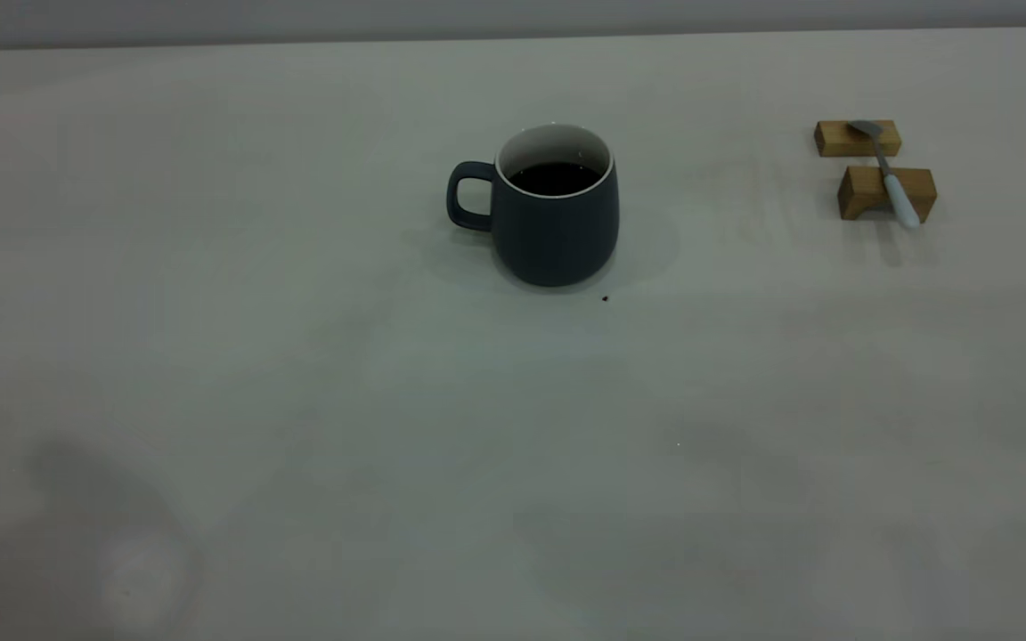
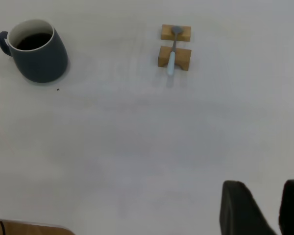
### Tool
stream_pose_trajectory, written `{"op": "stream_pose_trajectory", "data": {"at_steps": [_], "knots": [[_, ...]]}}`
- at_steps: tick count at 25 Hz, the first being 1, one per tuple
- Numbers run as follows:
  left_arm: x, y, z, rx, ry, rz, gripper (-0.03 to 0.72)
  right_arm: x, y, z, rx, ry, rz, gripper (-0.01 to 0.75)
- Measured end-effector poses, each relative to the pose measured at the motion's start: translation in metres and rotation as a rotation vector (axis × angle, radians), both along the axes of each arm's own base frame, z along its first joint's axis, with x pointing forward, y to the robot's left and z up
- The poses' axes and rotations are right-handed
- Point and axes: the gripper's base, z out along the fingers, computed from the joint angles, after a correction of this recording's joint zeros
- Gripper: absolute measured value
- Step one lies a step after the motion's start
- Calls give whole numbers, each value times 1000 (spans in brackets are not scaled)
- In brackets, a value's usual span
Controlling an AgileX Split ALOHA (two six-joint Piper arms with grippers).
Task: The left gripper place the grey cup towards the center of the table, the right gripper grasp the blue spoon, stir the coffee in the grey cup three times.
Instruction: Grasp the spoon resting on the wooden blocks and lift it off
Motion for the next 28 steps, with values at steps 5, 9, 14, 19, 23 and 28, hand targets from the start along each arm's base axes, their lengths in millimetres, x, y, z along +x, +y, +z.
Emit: {"op": "stream_pose_trajectory", "data": {"at_steps": [5, 9, 14, 19, 23, 28], "knots": [[-46, 42, -37, -55, 22, 236, 242, 0, 0, 0, 0, 0, 0, 240], [-85, 59, -58, -80, -62, 363, 242, 0, 0, 0, 0, 0, 0, 240], [-120, 66, -75, -118, -238, 461, 242, 0, 0, 0, 0, 0, 0, 240], [-140, 67, -81, -140, -373, 500, 242, 0, 0, 0, 0, 0, 0, 240], [-149, 66, -83, -157, -438, 495, 242, 0, 0, 0, 0, 0, 0, 240], [-156, 66, -88, -162, -460, 494, 242, 0, 0, 0, 0, 0, 0, 240]]}}
